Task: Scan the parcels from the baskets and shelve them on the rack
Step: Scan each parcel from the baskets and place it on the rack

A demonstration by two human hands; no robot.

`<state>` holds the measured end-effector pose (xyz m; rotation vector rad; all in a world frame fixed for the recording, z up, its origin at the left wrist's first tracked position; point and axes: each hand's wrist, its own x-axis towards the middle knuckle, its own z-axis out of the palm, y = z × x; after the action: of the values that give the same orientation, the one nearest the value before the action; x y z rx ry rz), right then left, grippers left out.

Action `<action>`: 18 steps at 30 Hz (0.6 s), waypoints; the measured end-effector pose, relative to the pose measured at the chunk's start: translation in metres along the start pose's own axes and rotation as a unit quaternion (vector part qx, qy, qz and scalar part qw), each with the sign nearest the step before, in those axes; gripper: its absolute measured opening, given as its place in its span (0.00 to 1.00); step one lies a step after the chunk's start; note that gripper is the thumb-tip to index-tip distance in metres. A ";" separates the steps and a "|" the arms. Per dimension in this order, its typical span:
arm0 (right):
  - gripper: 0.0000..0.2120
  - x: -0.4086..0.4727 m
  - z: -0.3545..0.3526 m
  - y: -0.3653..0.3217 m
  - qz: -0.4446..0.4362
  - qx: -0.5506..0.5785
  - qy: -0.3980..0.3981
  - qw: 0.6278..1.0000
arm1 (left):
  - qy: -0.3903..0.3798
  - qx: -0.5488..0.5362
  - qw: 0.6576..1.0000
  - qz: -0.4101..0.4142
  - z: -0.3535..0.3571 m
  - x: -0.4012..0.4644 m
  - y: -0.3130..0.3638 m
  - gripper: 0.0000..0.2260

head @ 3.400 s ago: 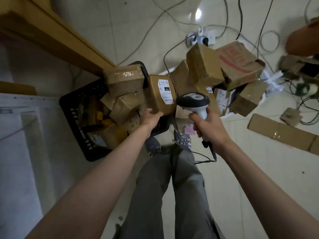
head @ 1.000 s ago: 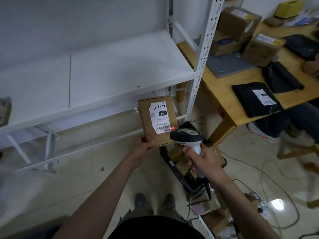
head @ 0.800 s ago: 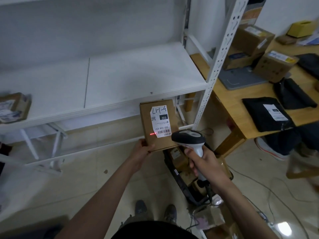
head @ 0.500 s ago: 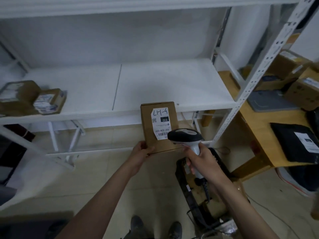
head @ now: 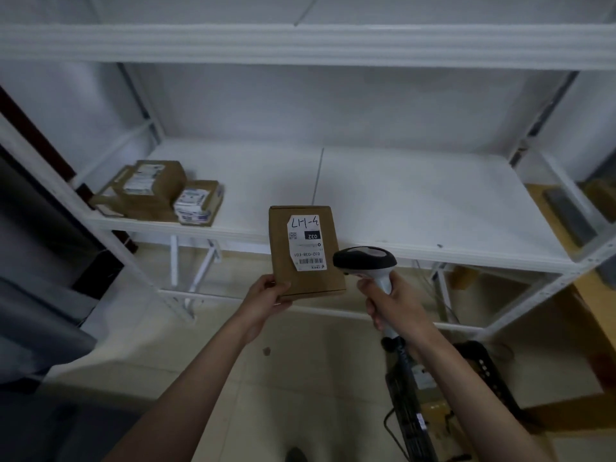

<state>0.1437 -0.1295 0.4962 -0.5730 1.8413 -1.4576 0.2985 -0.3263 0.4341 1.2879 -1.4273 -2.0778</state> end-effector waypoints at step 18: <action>0.08 0.138 0.113 -0.032 0.016 -0.008 -0.074 0.997 | 0.043 -0.100 0.994 -0.015 -0.121 0.103 0.087 0.16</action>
<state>0.1360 -0.3096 0.4786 -0.6397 1.7397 -1.3447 0.3204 -0.5054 0.4455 1.3076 -1.1388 -2.0971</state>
